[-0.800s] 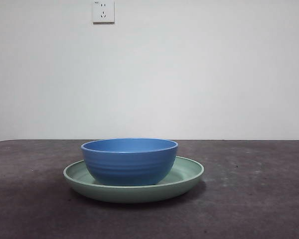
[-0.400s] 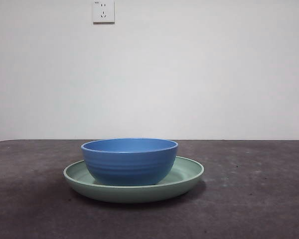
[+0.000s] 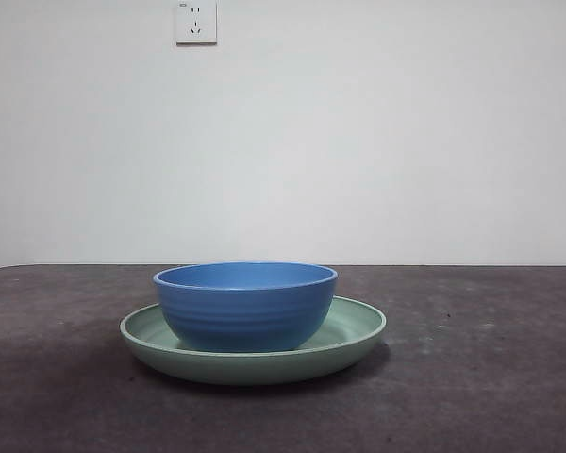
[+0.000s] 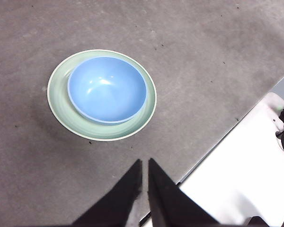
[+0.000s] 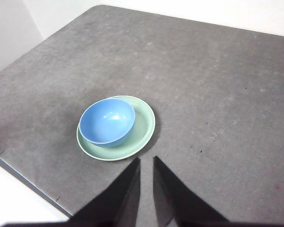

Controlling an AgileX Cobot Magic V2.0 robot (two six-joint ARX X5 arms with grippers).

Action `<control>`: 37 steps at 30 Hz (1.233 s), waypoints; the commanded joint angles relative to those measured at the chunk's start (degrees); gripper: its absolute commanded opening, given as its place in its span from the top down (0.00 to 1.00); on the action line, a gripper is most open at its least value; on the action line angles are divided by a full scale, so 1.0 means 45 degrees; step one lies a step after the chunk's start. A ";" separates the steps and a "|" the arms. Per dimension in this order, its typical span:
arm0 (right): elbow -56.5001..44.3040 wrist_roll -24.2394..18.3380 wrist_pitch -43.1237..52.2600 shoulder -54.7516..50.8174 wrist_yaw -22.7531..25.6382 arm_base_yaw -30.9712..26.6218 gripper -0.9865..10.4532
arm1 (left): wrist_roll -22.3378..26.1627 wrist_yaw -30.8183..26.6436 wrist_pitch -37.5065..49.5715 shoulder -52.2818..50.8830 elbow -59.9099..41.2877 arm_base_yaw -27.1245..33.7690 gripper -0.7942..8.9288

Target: Pick up the blue bowl, put it on the green plate, put it on desk

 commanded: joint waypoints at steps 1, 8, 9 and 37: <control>0.0233 0.0000 0.0136 0.0049 -0.0005 0.0083 0.88 | 0.0058 -0.0073 0.0092 -0.0160 0.0112 0.0092 0.90; 0.0233 0.0000 0.0136 0.0049 -0.0005 0.0083 0.88 | 0.0068 -0.0034 0.0413 -0.1248 0.0102 0.2579 0.90; 0.0233 0.0000 0.0136 0.0049 -0.0005 0.0083 0.88 | 0.0121 -0.0034 0.0457 -0.1472 0.0092 0.3143 0.90; 0.0233 0.0000 0.0136 0.0049 -0.0005 0.0083 0.88 | 0.0291 -0.0413 1.4659 -0.8165 -1.3464 0.9350 0.90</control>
